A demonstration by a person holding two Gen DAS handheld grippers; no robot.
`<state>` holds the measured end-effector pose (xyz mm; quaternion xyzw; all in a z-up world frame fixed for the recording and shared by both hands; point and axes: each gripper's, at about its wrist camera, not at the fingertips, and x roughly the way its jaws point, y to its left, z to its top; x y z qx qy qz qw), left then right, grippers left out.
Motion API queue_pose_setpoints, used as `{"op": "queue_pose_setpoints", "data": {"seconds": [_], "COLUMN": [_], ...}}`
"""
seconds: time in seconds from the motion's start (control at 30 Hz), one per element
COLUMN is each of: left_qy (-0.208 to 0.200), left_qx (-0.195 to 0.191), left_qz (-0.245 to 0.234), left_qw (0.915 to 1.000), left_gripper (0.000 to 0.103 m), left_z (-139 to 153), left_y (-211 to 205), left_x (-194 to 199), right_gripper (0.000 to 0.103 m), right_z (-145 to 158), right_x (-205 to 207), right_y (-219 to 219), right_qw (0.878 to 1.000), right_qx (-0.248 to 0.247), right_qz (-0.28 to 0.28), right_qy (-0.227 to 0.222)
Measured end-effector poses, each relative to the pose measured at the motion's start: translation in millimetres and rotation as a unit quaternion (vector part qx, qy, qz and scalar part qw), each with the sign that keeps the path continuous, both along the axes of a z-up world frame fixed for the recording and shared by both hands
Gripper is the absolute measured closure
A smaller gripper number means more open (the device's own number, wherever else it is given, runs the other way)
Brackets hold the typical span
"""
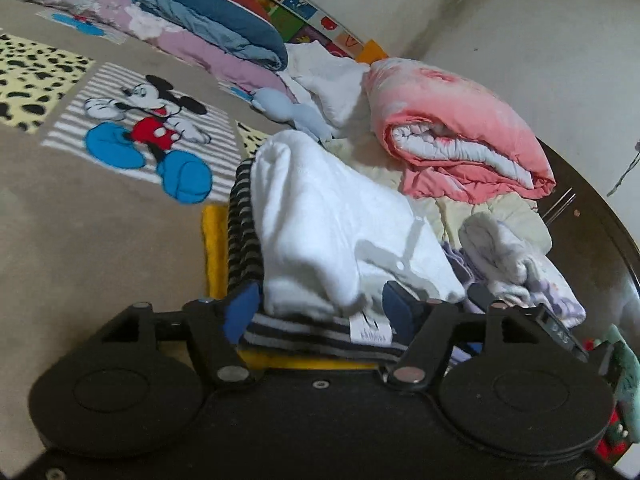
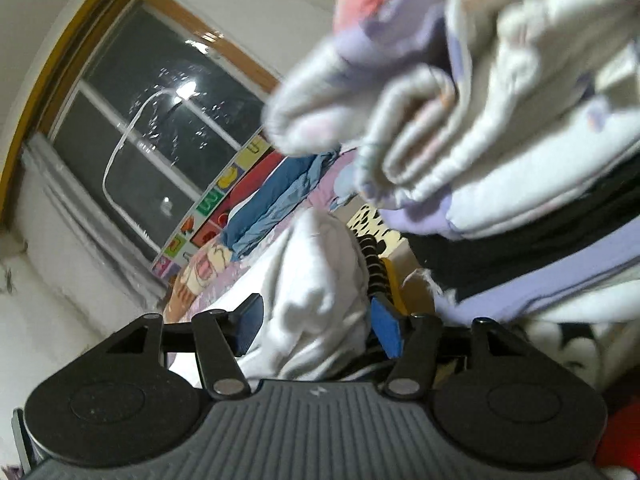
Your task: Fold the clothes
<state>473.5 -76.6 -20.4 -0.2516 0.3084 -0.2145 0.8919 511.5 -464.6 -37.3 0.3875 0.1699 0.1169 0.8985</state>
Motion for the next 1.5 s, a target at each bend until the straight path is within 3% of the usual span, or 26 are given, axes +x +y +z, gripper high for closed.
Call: {"op": "queue_pose_setpoints", "data": {"seconds": [0.13,0.2,0.3,0.4,0.5,0.8,1.03,1.5], "left_qy": [0.0,-0.009,-0.028,-0.055,-0.082,-0.101,-0.084,-0.077], "left_qx": [0.044,0.074,0.126,0.191,0.254,0.296,0.332,0.323], "left_qz": [0.003,0.004,0.005,0.019,0.041,0.092,0.1,0.094], "left_qw": [0.999,0.9972,0.9916,0.9799,0.9628,0.9454,0.9343,0.9387], "left_gripper": [0.022,0.015,0.004,0.001,0.0,0.0,0.0,0.0], "left_z": [15,27,50,68,84,120,134,144], "left_y": [-6,-12,-26,-40,-53,-64,-70,-70], "left_x": [-30,-45,-65,-85,-102,-140,-162,-197], "right_gripper": [0.032,0.031,0.02,0.009,0.0,0.0,0.0,0.0], "right_z": [26,41,63,83,102,141,156,175], "right_x": [-40,-57,-85,-110,-132,-173,-202,-241], "right_y": [16,26,39,48,57,78,86,85], "right_qw": [0.999,0.998,0.993,0.985,0.974,0.946,0.938,0.933], "right_qx": [-0.036,-0.06,-0.108,-0.163,-0.217,-0.311,-0.333,-0.344], "right_qz": [0.017,0.026,0.03,0.025,0.022,0.017,0.022,0.003], "right_qy": [0.015,0.023,0.035,0.046,0.055,0.087,0.097,0.105]}}
